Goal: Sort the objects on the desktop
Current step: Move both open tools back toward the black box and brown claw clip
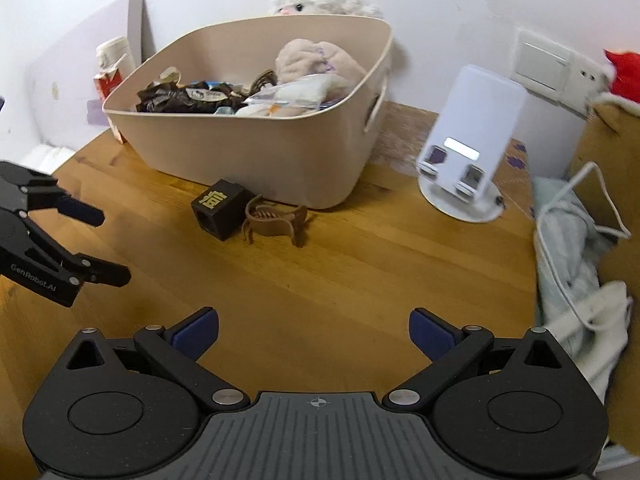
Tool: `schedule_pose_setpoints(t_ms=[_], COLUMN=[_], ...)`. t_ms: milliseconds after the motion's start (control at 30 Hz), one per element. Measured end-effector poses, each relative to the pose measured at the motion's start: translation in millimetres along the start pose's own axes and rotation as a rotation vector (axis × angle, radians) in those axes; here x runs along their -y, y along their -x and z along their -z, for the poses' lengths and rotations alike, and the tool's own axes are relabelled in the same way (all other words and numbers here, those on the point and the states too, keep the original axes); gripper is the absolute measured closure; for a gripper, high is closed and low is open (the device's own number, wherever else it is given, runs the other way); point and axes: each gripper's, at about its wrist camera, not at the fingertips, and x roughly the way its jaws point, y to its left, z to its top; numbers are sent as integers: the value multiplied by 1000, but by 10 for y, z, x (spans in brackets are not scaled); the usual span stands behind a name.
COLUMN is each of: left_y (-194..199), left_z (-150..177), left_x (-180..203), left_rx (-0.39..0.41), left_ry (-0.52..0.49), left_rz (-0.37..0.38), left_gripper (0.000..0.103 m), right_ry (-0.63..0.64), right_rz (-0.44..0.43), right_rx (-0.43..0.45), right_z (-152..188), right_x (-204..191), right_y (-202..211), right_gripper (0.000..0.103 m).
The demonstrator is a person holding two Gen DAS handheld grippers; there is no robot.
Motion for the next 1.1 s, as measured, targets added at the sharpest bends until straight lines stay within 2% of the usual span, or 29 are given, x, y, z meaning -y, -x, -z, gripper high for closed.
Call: schedule_pose_setpoints(t_ms=[200,467,667,1100], left_y=[-30,-170,-265,-370], left_z=[-94,-238,-364,-603], left_x=[21,110,138,211], left_rx=[68,79,65,108], left_ry=[56,86,146,187], left_rz=[23,25,51,-5], left_gripper=[19,19,19,19], right_ry=[36,149,208,184], right_rz=[-20,31,40,33], right_rx=[11,48,74,118], right_z=[-25,-98,-145,-225], right_x=[-5,-131,-173,-187], right_y=[-193,-387,-508,-775], right_gripper=[0,0,0,0])
